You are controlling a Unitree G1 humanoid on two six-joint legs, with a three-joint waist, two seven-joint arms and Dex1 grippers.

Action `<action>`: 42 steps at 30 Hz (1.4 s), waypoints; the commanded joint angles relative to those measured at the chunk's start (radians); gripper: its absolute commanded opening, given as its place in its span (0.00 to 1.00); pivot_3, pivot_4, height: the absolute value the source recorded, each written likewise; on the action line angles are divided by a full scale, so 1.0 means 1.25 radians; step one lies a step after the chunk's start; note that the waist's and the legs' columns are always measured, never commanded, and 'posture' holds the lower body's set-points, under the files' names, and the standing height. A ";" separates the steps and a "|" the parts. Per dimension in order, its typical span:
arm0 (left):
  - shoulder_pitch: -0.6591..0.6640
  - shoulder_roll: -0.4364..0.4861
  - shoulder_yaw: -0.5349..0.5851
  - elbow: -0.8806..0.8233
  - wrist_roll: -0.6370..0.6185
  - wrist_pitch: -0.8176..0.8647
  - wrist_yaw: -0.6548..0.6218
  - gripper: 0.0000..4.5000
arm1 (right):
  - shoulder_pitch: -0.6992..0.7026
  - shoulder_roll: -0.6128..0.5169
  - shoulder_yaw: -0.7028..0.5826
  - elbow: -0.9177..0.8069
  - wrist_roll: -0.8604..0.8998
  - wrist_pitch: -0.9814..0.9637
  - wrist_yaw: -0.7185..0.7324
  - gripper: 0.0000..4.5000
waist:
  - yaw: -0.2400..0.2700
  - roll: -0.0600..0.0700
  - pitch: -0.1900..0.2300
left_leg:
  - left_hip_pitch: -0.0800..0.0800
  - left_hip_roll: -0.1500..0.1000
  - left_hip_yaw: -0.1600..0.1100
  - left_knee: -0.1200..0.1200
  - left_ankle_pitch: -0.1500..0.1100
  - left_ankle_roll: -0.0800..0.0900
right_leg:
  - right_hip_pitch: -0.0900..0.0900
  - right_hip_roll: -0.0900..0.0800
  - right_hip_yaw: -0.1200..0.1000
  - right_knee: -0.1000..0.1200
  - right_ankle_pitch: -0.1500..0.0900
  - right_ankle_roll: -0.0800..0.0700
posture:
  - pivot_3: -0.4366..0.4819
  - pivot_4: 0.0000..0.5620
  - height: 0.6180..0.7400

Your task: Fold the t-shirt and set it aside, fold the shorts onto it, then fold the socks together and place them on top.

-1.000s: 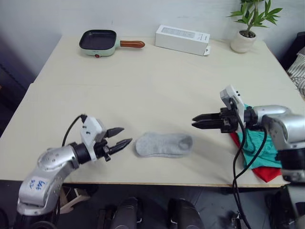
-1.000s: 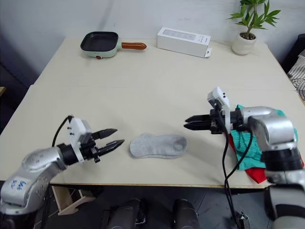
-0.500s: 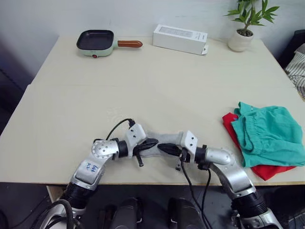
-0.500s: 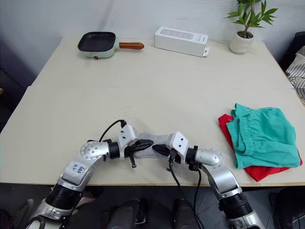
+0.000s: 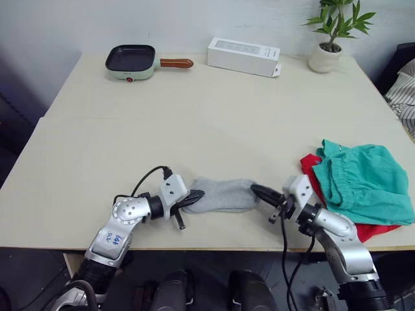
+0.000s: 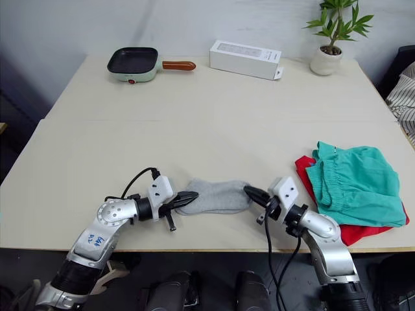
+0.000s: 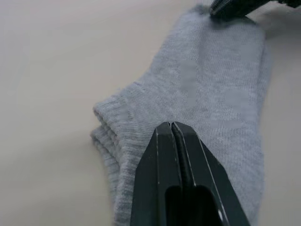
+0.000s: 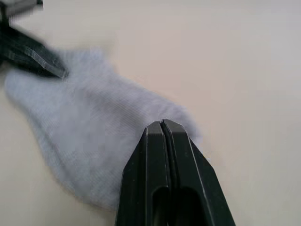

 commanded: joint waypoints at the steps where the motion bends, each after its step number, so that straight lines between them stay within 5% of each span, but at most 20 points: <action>1: -0.070 -0.017 0.010 -0.003 -0.026 -0.003 -0.025 0.01 | -0.034 0.025 0.043 -0.089 0.016 0.042 -0.027 0.00 | 0.002 0.000 0.000 | 0.000 0.000 0.000 0.000 0.000 0.000 | 0.000 0.000 -0.001 0.000 0.000 0.000 | 0.48 0.27 1.00; 7: -0.126 -0.031 -0.051 0.113 0.079 -0.034 0.004 0.01 | -0.041 0.068 0.139 -0.025 -0.135 0.035 -0.139 0.00 | 0.002 0.000 0.000 | 0.000 -0.001 0.000 0.000 0.002 0.005 | 0.000 0.001 -0.002 0.000 0.000 0.000 | 0.48 0.27 1.00; 14: -0.114 -0.043 -0.067 0.167 0.112 -0.061 -0.001 0.01 | 0.038 0.049 0.088 0.025 -0.160 -0.023 -0.171 0.00 | 0.004 -0.001 0.000 | -0.001 -0.002 0.000 0.001 0.002 0.006 | 0.001 0.000 -0.002 -0.001 0.000 0.000 | 0.48 0.27 1.00; 19: -0.114 -0.071 -0.048 0.175 0.086 -0.076 -0.003 0.01 | 0.066 0.068 -0.034 -0.113 0.135 0.157 -0.169 0.00 | 0.005 -0.001 0.000 | 0.000 -0.001 -0.001 0.001 0.000 0.002 | 0.002 0.000 -0.001 0.000 0.000 0.000 | 0.48 0.27 1.00; 22: -0.122 -0.094 -0.031 0.180 0.046 -0.099 -0.036 0.00 | 0.087 0.039 -0.127 -0.199 0.314 0.335 -0.242 0.13 | 0.005 -0.001 0.000 | 0.000 -0.001 -0.002 0.001 0.002 0.006 | 0.001 -0.001 -0.001 0.000 0.000 0.000 | 0.48 0.27 1.00; 27: -0.134 -0.093 -0.029 0.200 0.043 -0.127 -0.075 0.00 | 0.161 -0.050 -0.230 -0.214 0.747 0.662 -0.459 0.48 | 0.009 -0.001 0.000 | -0.001 -0.001 -0.003 0.000 0.001 0.007 | 0.001 -0.001 -0.002 -0.002 0.000 0.000 | 0.48 0.27 1.00; 34: -0.126 -0.097 -0.044 0.238 0.067 -0.154 -0.088 0.00 | 0.170 -0.041 -0.147 -0.194 0.984 0.702 -0.701 1.00 | 0.001 -0.001 -0.001 | -0.001 0.000 -0.002 0.000 -0.001 0.011 | 0.002 -0.001 -0.002 -0.003 0.000 0.000 | 0.48 0.27 1.00; 42: -0.117 -0.104 -0.042 0.292 0.091 -0.192 -0.075 0.00 | 0.079 0.075 -0.027 -0.121 0.988 0.668 -0.864 1.00 | -0.001 -0.005 -0.009 | 0.000 0.001 -0.002 -0.001 -0.002 0.010 | 0.001 0.001 -0.001 -0.002 0.000 -0.001 | 0.48 0.27 1.00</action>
